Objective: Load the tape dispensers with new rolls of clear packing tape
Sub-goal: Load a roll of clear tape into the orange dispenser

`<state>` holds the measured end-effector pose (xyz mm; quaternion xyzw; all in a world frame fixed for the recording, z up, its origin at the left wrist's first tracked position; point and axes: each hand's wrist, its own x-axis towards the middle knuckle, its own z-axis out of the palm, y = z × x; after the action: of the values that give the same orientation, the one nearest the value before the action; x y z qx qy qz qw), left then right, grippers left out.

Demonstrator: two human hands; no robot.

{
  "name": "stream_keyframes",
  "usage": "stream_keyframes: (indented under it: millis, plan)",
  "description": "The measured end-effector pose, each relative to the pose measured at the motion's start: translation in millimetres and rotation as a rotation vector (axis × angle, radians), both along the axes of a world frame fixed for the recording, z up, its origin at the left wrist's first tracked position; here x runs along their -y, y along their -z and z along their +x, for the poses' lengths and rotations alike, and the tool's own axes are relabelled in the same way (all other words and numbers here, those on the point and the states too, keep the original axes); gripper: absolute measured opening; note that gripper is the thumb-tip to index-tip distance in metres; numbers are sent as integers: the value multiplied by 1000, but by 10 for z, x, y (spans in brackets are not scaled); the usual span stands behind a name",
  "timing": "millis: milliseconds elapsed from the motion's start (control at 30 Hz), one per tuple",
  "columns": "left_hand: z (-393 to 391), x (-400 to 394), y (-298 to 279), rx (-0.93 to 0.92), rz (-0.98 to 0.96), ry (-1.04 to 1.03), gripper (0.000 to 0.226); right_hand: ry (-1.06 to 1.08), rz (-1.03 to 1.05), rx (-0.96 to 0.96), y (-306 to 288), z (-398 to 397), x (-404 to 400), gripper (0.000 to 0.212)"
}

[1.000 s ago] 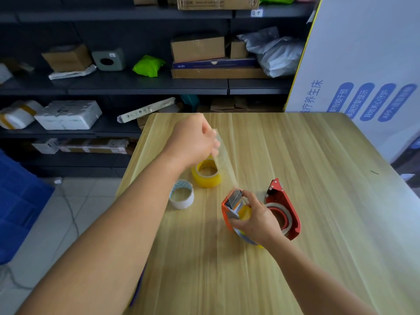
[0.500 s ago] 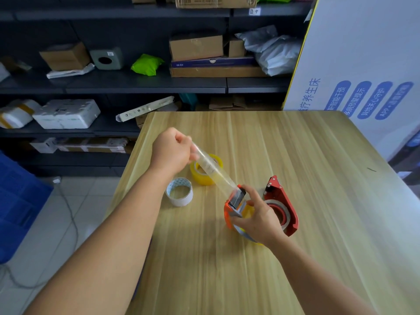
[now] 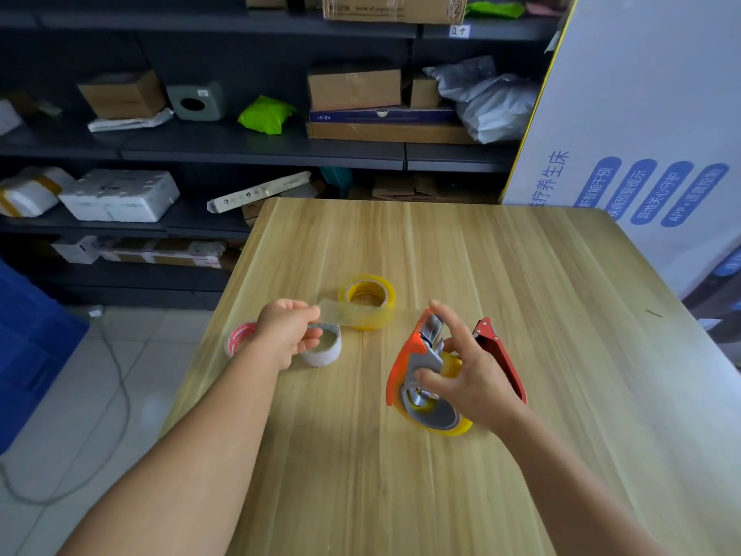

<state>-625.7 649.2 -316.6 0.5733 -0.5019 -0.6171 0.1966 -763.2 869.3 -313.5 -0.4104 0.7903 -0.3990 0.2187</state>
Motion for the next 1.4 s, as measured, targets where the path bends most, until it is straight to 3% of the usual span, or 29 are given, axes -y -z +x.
stream_keyframes:
  millis: [167, 500, 800, 1033, 1133, 1200, 1300, 1400]
  plan:
    - [36, -81, 193, -49, 157, -24, 12, 2, -21, 31, -70, 46, 109, 73]
    - [72, -420, 369, -167, 328, -14, 32, 28, -11, 104, -171, 55, 238, 63]
    - [129, -768, 537, -187, 442, 125, 26, 70, -65, 174, -165, 57, 375, 58]
    - [166, -992, 574, -350, 568, 124, 12, 103, -54, 187, -178, 46, 453, 53]
    - [166, -1047, 581, -385, 551, 122, 21, 109, -43, 201, -146, 54, 477, 53]
    - [154, -1136, 607, -300, 454, 176, 19, 143, -61, 231, -141, 49, 507, 53]
    - [180, -1298, 697, -253, 349, 174, 45, 137, -97, 235, -219, 8, 605, 53]
    - [223, -1309, 720, -150, 201, 179, 32, 117, -118, 206, -301, -28, 699, 54]
